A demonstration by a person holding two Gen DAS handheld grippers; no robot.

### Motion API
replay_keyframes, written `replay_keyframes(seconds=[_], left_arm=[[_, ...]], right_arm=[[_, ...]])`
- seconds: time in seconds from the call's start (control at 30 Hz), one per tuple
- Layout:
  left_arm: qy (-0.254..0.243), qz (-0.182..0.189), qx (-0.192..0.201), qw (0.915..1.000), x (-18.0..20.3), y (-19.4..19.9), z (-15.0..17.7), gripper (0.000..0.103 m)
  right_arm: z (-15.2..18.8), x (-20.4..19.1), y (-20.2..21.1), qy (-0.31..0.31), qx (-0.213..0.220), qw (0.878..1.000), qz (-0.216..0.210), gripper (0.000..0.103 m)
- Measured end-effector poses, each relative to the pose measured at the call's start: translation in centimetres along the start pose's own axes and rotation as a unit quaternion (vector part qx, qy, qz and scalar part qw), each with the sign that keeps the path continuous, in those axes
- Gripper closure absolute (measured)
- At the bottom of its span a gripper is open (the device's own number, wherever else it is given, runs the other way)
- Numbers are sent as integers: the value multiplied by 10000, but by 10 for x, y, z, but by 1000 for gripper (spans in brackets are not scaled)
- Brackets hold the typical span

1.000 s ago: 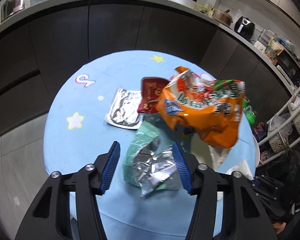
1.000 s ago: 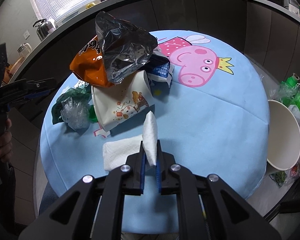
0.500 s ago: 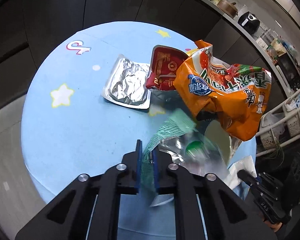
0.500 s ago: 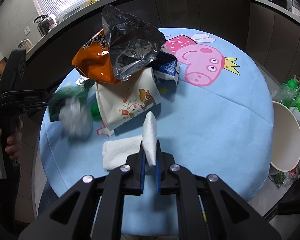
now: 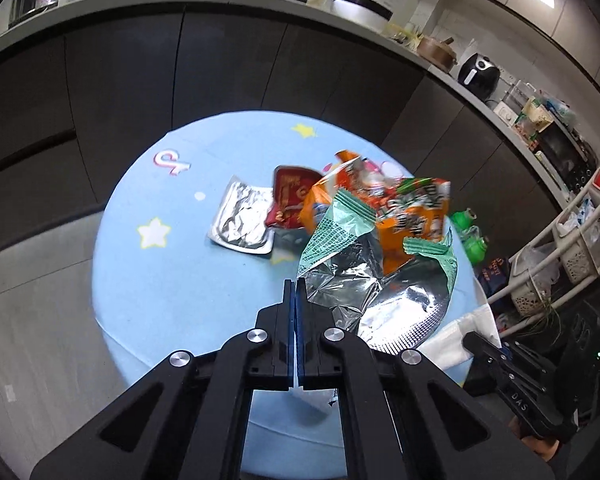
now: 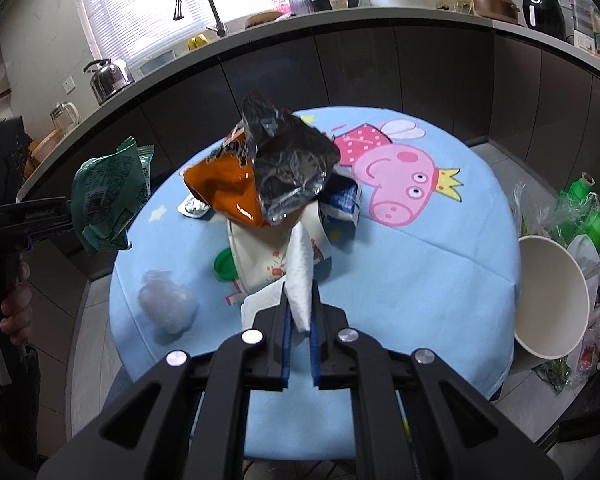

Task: Collect trash
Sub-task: 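Grasp the green-and-clear plastic bag with the left tool while the right tool holds the tissue, then carry the tissue and plastic bag with both tools over the white bin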

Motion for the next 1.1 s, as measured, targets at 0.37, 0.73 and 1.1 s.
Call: replay_keyframes(seconds=[0.37, 0.73, 1.1], left_arm=[[-418, 378, 356, 9978, 65, 33, 1, 103], [-876, 805, 224, 9926, 142, 8, -2, 103], [-1359, 1130, 42, 9842, 223, -37, -2, 103]], right_arm=[[-21, 15, 50, -102, 673, 9975, 169, 95], [-29, 56, 85, -396, 1103, 9918, 508, 95], [-25, 121, 100, -853, 1269, 9841, 903, 95]])
Point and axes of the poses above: each gripper's, at about its wrist camera, not at the fingertips, and y roughly against the way its jaws point, x to its right, z to its underside, the point moved 3 cm from there along -y, roughly the way its jaws point, and after that the axes turned 5 degrees about -z, right-handed, at the moved point
